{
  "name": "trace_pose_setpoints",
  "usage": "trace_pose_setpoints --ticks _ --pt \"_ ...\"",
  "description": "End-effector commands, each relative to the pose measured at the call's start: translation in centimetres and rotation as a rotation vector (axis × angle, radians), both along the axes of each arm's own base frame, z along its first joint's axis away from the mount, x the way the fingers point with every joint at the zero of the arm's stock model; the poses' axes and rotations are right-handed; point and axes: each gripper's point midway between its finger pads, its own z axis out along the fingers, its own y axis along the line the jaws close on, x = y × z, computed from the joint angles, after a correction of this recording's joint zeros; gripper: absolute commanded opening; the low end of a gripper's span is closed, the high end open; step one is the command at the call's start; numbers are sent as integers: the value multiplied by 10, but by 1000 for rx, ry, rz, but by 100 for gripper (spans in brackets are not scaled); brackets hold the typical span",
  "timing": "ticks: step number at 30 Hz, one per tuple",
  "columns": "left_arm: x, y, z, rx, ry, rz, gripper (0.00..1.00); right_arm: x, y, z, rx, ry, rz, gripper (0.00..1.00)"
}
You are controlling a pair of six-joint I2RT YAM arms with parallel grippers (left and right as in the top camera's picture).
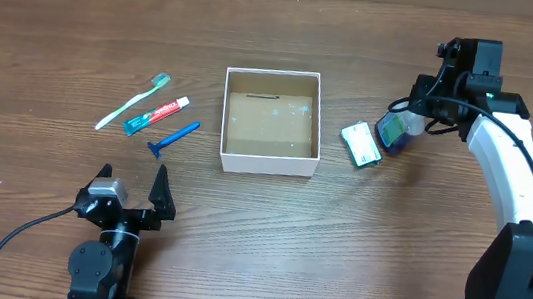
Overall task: Pack container
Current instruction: 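Lift the soap bottle with the right gripper and lower it into the box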
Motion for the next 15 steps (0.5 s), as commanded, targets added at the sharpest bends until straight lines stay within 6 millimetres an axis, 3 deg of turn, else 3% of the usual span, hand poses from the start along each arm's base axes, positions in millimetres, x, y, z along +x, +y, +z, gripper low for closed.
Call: trace_pose_setpoints --ticks 1,5,10,12,15 --pt "0 0 2 11 -10 -2 100 6 7 47 31 -103 21 12" --pt "0 0 2 11 -10 -2 100 3 9 100 37 -197 30 12" --pt "0 0 2 11 -10 -2 100 -18 27 186 63 -337 69 12" --pt "0 0 1 11 -10 -2 100 -32 42 222 98 -405 78 13" --pt "0 0 2 11 -10 -2 100 -51 68 254 170 -471 93 13"
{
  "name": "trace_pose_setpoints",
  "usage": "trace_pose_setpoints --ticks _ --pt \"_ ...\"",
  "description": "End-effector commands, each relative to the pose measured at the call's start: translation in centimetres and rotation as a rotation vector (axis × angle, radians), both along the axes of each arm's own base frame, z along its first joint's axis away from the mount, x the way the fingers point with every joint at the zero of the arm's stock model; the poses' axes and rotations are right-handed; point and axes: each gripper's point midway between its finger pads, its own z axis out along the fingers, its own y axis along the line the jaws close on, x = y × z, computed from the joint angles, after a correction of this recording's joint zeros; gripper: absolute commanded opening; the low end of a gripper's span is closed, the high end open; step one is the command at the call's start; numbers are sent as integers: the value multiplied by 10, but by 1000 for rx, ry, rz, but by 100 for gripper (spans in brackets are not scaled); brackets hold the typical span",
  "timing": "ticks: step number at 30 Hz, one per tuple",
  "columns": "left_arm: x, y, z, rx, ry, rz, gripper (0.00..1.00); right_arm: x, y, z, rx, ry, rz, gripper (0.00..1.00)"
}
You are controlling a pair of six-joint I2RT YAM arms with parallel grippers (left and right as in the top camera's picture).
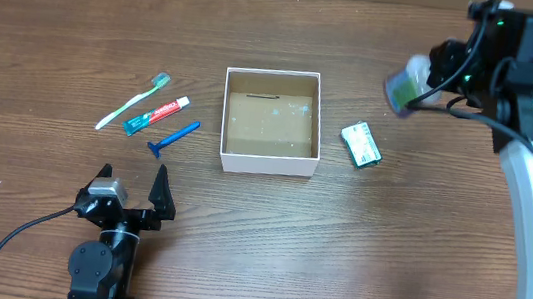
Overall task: Pack container
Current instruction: 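Lift the soap bottle with the right gripper and lower it into the box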
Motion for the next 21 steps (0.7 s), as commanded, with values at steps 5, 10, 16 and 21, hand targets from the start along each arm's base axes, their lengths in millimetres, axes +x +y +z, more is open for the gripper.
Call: trace_pose_setpoints --ticks 5,10,16,21 --pt "0 0 2 11 -10 -2 100 -47 82 93 202 -188 78 14" --pt "0 0 2 11 -11 -2 100 -50 133 78 193 -157 81 16" --pt "0 0 2 11 -11 -2 100 -29 197 21 126 -95 16 16" --pt "0 0 2 11 -10 -2 100 -13 222 -19 121 -49 -29 16"
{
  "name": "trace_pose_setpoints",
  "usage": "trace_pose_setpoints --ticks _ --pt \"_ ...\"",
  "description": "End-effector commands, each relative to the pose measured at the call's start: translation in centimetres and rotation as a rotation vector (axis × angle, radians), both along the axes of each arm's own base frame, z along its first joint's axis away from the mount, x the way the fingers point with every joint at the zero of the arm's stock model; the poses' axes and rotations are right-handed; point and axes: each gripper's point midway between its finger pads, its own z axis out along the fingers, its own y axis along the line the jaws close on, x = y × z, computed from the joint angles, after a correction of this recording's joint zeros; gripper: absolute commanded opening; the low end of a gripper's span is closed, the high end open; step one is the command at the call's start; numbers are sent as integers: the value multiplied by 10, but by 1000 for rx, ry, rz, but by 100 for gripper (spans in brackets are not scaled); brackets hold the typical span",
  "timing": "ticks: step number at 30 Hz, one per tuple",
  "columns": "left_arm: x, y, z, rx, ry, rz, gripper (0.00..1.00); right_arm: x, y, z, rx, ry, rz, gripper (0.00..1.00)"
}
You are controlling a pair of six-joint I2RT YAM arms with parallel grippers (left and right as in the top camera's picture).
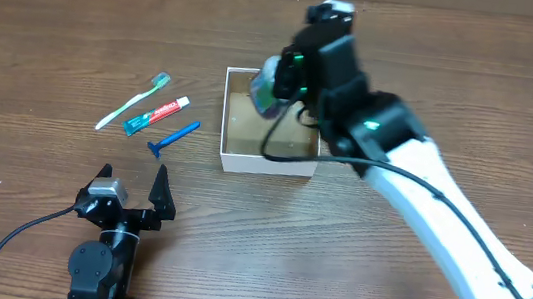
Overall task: Pack container
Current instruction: 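Lift the soap bottle with the right gripper and lower it into the box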
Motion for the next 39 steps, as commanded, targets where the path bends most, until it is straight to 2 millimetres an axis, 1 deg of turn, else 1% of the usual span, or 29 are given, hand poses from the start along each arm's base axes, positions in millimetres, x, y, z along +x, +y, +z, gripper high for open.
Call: trace_pose_setpoints --ticks 1,5,12,16,23,30,39 --pt "0 0 1 11 -10 -2 100 19 5 -9 43 -18 -130 16" --pt "0 0 2 11 -10 -2 100 35 17 -33 54 -5 -149 16" --pt "0 0 2 11 -10 -2 100 50 29 -46 80 -21 -155 16" --pt "0 0 2 11 -10 -2 100 53 32 -58 79 -5 -165 16" --pt "0 0 2 11 -10 -2 100 55 34 -91 29 48 -166 16" --pt "0 0 2 11 -10 -2 100 59 37 -101 29 52 -169 16" --pt "0 0 1 11 -10 -2 100 64 46 -125 45 84 -168 16"
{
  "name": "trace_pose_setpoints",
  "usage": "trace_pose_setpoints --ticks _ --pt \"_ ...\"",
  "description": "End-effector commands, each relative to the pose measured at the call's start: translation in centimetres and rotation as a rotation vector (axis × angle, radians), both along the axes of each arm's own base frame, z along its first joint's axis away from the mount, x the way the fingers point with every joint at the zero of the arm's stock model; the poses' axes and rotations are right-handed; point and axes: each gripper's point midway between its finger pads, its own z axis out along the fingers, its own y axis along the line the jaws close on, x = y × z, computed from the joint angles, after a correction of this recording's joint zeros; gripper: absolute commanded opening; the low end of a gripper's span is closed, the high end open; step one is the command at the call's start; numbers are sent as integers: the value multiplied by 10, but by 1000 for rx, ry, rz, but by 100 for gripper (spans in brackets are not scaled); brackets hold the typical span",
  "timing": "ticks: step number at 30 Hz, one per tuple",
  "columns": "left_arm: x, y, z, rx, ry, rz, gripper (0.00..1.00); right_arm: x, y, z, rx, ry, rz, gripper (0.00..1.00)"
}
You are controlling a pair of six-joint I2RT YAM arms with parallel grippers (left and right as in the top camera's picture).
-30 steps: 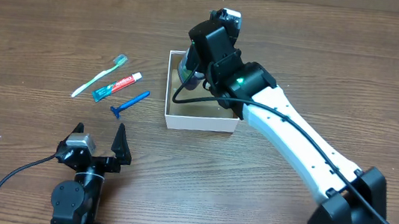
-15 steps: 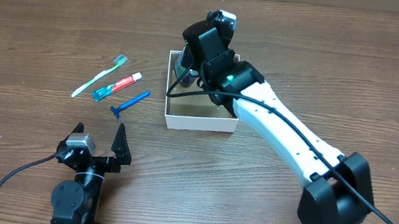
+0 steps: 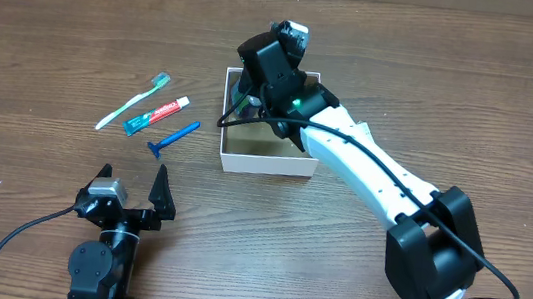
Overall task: Pack container
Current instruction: 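Lift the soap bottle with the right gripper and lower it into the box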
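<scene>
The open white box (image 3: 267,163) stands mid-table in the overhead view. My right gripper (image 3: 245,95) reaches down into the box's back left corner. Its wrist covers the fingers, so whether they still hold the small blue-green bottle cannot be told; the bottle itself is hidden. Left of the box lie a green toothbrush (image 3: 134,100), a small toothpaste tube (image 3: 157,114) and a blue razor (image 3: 175,137). My left gripper (image 3: 132,181) rests near the front edge, open and with nothing between its fingers. The green soap box is hidden under the right arm.
The right arm (image 3: 375,172) stretches diagonally from the front right across the box's right side. The wooden table (image 3: 58,35) holds nothing else in view.
My right gripper was above the box's back half with the blue-green bottle showing in it. Now it is lower and further left, inside the box's back left corner, with the bottle out of sight.
My right gripper was first shut on the bottle at the table's right side, beside the green soap box. Then it held the bottle lifted clear, then over the white box, and now sits down inside the box. The left arm has stayed put.
</scene>
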Motion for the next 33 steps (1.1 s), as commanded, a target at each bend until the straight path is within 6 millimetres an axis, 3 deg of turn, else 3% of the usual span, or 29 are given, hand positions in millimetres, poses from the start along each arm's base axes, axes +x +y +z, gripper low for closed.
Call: trace_pose_setpoints --ticks 1,7,14,20,26,33 --pt "0 0 1 11 -9 -2 100 6 4 4 32 -16 -17 16" --pt "0 0 2 11 -10 -2 100 7 4 3 32 -16 -17 16" --pt "0 0 1 11 -9 -2 100 5 13 4 66 -8 16 28" --pt "0 0 1 11 -9 -2 100 4 22 7 101 -6 49 30" --pt "0 0 2 11 -10 -2 100 3 31 10 124 -16 71 45" --pt "0 0 2 11 -10 -2 100 2 36 13 137 -24 84 51"
